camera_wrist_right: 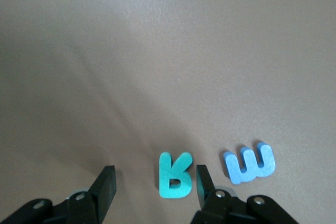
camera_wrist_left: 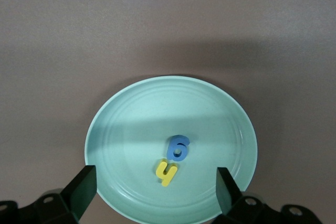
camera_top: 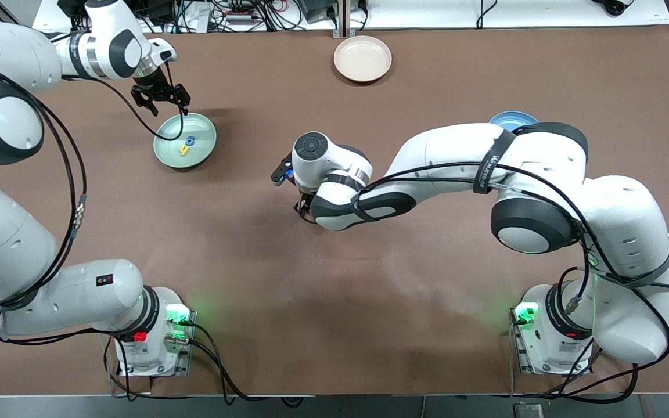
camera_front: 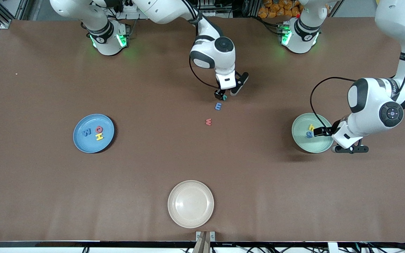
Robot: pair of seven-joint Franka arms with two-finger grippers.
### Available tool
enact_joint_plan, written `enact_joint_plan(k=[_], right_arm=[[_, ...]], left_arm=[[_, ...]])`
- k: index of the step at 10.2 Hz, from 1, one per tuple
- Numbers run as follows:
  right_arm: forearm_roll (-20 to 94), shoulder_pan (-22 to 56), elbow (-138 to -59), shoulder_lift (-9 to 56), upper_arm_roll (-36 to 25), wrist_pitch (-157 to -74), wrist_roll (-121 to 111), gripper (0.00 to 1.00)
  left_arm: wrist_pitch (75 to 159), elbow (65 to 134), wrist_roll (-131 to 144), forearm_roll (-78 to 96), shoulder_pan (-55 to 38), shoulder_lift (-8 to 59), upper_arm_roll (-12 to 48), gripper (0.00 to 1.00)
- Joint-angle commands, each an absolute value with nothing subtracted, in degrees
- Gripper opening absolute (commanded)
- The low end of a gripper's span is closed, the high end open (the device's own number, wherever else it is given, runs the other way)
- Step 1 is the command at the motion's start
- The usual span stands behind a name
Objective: Sort uppercase to blue plate, lowercase to green plate
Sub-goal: 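Lower the right gripper and grasp the teal R, then carry the teal R to the blue plate while the left gripper rises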
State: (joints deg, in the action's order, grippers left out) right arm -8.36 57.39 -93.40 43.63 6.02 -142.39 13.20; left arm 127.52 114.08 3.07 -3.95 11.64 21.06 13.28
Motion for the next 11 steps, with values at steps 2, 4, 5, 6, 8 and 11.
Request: enact_joint_plan(k=[2,4,5,6,8,11], right_arm=[[-10.3,57.5,-91.6,45.2,6.1,-142.6,13.4,0.69],[-11.5,57.4,-91.6,45.2,6.1,-142.6,13.4,0.61],[-11.6,57.4,-91.6,45.3,6.1,-142.6,13.4,0.58],[-11.6,57.3,-91.7,45.3,6.1,-142.8,13.4,0.51],[-11.6,57.3,-91.8,45.4,6.1,-142.8,13.4,0.35],[-11.3,56.9,-91.8,44.4,6.1,-142.5,13.4,0.00]], left_arm=[[127.2,113.1,3.2,-2.5,10.9,21.5,12.7,1.00],[127.2,113.0,3.1,-2.6,10.8,21.9,12.7,1.00],[127.2,112.7,3.2,-2.7,10.8,22.0,12.7,1.00],[127.2,112.7,3.3,-2.6,10.7,22.1,12.7,1.00],[127.2,112.3,3.6,-2.6,10.3,22.4,12.7,1.00],[127.2,112.2,3.6,-2.6,10.1,22.6,12.7,1.00]])
